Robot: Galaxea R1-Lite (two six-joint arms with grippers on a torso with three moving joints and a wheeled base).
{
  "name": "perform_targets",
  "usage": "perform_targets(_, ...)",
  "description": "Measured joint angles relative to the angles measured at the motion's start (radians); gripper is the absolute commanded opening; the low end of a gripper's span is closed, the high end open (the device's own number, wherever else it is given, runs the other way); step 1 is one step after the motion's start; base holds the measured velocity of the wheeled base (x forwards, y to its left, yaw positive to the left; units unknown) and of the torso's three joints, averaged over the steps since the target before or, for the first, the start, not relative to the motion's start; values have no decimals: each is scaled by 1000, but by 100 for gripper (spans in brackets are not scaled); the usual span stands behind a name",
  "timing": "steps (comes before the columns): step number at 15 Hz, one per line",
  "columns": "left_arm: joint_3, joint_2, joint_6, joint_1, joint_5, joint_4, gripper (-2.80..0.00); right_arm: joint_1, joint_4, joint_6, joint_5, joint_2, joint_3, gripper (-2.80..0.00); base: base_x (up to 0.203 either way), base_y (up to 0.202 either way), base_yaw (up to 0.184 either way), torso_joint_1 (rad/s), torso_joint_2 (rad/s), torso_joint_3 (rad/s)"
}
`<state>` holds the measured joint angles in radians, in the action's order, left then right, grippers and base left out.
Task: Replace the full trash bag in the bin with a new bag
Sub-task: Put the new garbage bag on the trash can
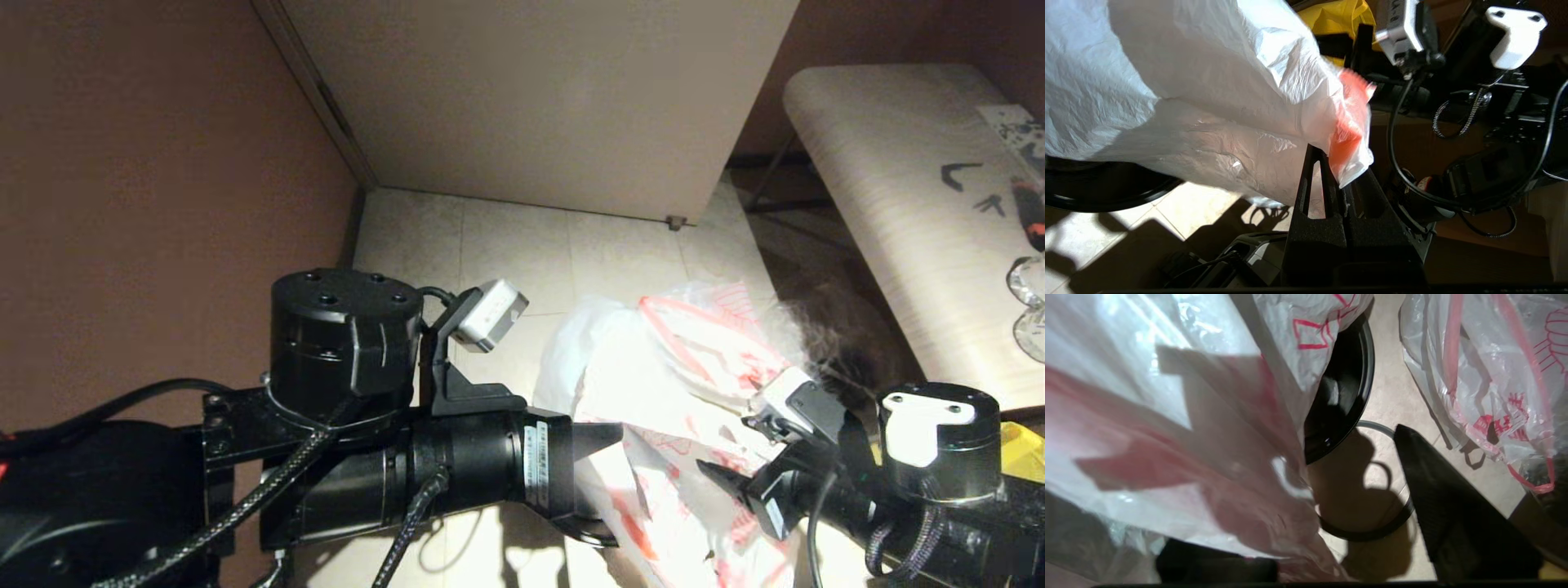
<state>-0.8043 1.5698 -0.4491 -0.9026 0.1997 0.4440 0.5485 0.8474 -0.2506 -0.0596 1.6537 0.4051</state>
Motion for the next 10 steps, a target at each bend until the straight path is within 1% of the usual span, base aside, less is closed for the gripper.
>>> perform_targets(3,0,-4,-1,4,-1,-4,-280,-5,7,-1,0,19,-13,-280,0,0,0,0,0,0)
perform_targets(4,0,-4,0,5,0,-21,-280,-2,6,-1,0,17,-18,-280,0,0,0,0,0,0)
perform_targets(5,-1,-4,0,5,1,-45,-280,9,-2,0,-2,11,-21,-280,0,0,0,0,0,0)
perform_targets(7,-2,3,3,6,1,-49,-280,37,-39,4,-2,-7,-32,-280,0,0,0,0,0,0)
perform_targets(8,-1,6,4,6,0,-49,0,53,-52,20,-3,-16,-38,-280,0,0,0,0,0,0)
perform_targets(10,-1,5,7,4,0,-51,0,84,-57,47,-4,-31,-48,-280,0,0,0,0,0,0)
